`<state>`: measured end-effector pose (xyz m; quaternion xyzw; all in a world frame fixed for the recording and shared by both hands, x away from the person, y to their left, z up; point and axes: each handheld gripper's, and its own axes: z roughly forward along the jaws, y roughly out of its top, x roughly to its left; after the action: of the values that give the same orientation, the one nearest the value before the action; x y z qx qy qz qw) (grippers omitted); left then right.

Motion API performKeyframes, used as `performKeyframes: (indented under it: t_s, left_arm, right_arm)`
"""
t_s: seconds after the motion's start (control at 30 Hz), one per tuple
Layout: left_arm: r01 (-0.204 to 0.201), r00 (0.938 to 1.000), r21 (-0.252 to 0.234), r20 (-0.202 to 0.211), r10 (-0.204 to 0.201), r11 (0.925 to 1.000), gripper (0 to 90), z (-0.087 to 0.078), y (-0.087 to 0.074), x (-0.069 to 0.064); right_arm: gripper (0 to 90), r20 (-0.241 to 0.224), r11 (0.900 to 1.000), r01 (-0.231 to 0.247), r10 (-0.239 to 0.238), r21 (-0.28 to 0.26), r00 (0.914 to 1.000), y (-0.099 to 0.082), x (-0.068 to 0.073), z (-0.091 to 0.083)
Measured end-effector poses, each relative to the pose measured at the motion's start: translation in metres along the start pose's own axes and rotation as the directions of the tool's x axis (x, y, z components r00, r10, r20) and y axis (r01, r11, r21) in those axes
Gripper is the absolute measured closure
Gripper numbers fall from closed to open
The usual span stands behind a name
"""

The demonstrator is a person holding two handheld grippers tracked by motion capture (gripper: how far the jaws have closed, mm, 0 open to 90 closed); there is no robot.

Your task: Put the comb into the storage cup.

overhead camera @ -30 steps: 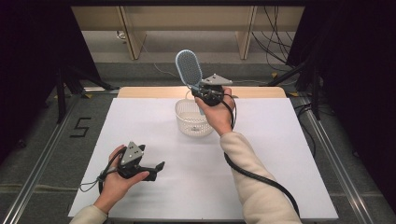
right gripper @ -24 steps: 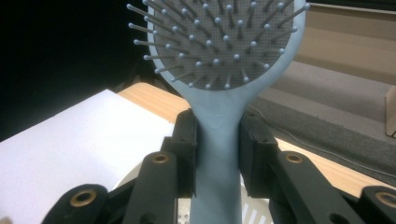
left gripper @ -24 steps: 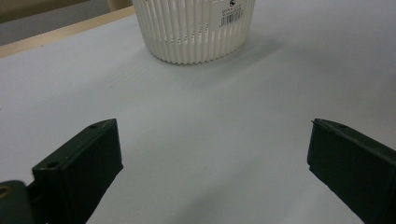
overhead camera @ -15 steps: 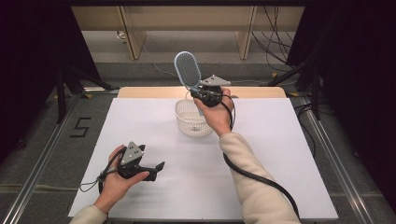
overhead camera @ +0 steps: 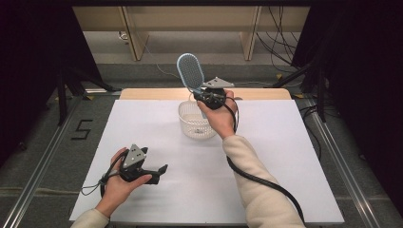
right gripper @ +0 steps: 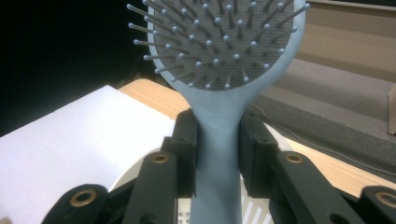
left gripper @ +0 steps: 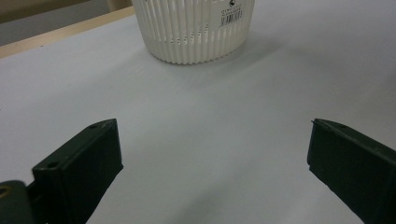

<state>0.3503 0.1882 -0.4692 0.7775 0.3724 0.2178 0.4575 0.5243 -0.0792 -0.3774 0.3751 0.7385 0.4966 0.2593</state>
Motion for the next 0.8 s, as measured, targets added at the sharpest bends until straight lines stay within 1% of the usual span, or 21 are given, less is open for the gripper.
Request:
performKeyframes:
  t_s: [0.8]
  left_arm:
    - [0.000, 1.0000, 0.000, 0.001, 0.000, 1.0000, 2.5, 0.0002, 0.0000, -0.0001]
  right_arm:
    - [70.6, -0.002, 0.9999, 0.003, -0.003, 0.016, 1.0000, -0.0046, -0.0003, 0.0039]
